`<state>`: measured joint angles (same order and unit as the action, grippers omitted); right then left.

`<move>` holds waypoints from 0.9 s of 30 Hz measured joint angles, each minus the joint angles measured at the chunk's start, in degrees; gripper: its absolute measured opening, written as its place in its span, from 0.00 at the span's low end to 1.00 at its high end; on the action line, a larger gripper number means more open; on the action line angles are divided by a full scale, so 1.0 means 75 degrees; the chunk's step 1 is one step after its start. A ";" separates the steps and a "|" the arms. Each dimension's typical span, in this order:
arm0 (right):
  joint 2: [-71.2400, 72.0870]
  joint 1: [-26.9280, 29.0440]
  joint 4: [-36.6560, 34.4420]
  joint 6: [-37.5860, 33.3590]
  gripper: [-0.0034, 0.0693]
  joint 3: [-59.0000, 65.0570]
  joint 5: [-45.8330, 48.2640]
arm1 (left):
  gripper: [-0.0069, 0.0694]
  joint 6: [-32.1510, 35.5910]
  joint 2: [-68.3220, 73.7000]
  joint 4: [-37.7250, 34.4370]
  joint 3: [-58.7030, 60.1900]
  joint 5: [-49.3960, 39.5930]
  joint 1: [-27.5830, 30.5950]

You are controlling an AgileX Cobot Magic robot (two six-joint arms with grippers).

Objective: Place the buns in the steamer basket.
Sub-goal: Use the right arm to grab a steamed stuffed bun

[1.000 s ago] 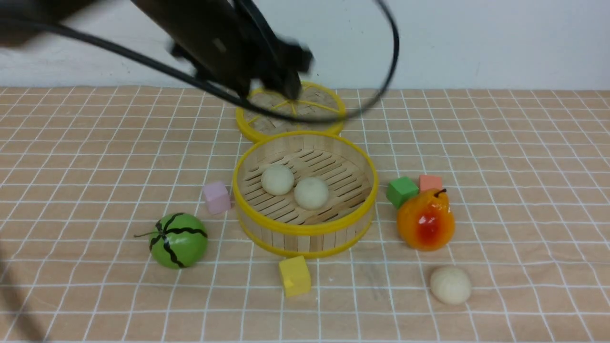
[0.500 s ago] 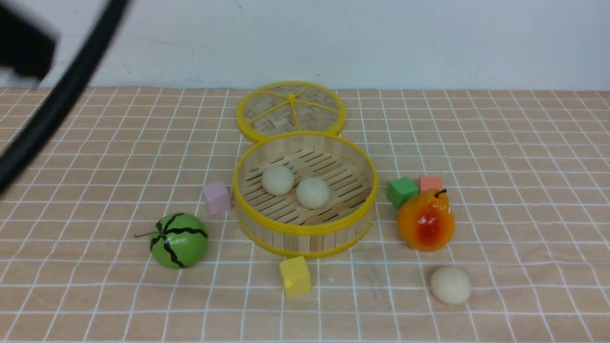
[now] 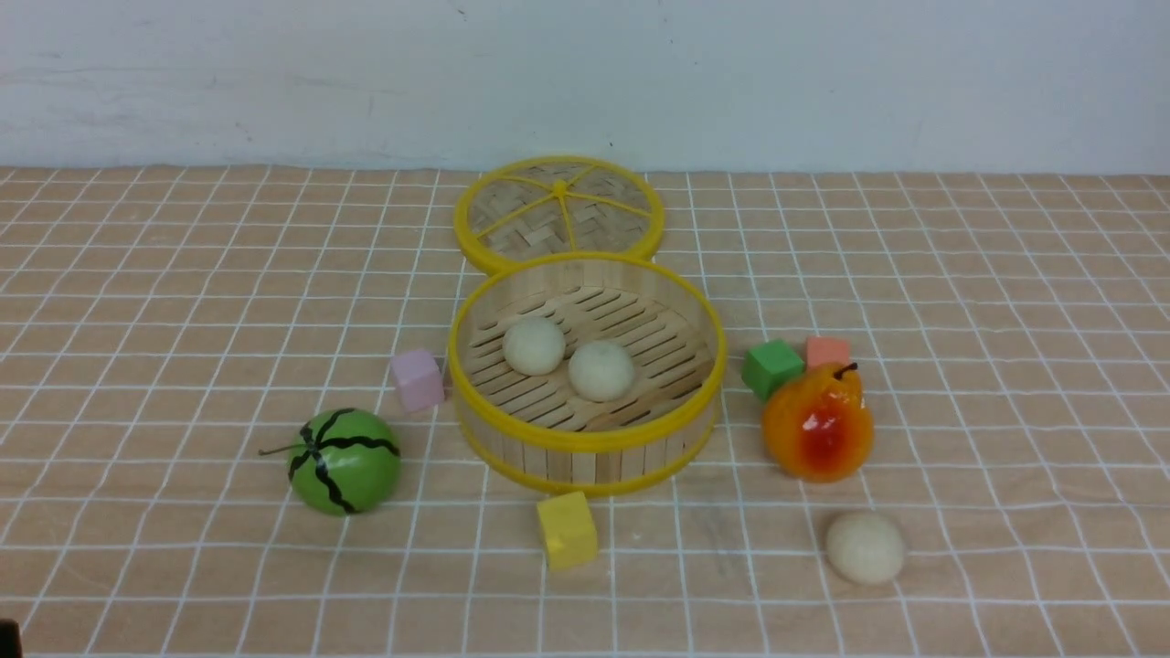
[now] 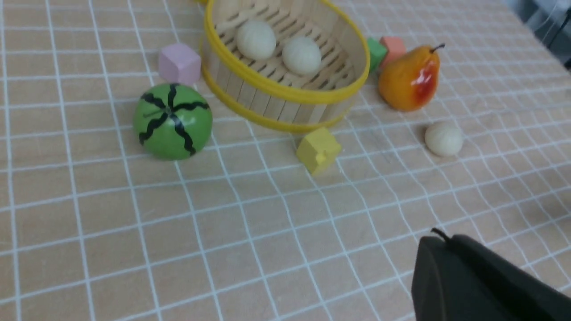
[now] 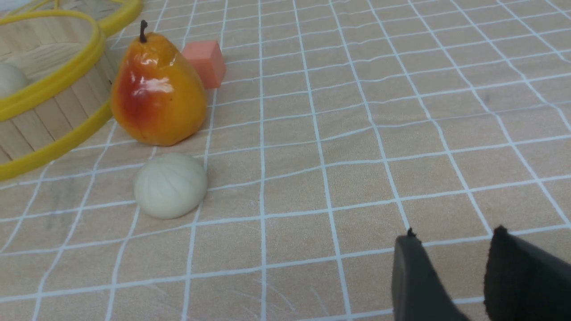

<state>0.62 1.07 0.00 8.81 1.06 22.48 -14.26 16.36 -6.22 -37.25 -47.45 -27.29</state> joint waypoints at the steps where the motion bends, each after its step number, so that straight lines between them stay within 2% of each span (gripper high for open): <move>1: 0.0000 0.0000 0.0000 0.0000 0.38 0.0000 0.0000 | 0.07 0.0000 -0.0124 0.0000 0.0161 0.0073 0.0000; 12: 0.0000 0.0000 0.0000 0.0000 0.38 0.0000 0.0000 | 0.07 -0.0028 -0.0202 0.0031 0.0712 0.0097 0.0000; 14: 0.0000 0.0000 0.0000 0.0000 0.38 0.0000 0.0000 | 0.07 -0.0035 -0.0202 0.0108 0.0751 0.0287 0.0000; 18: 0.0000 0.0000 0.0000 0.0000 0.38 0.0000 0.0000 | 0.07 -0.0057 -0.0287 0.0829 0.1192 0.1460 0.0107; 22: 0.0000 0.0000 0.0000 0.0000 0.38 0.0000 0.0000 | 0.07 -0.0065 -0.0820 0.1119 0.1849 0.2329 0.0797; 27: 0.0000 0.0000 0.0000 0.0000 0.38 0.0000 0.0000 | 0.07 -0.0065 -0.2063 0.1204 0.3353 0.3286 0.2455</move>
<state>0.62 1.07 0.00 8.81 1.06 22.48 -14.75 0.89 2.82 -12.10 -22.80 -8.87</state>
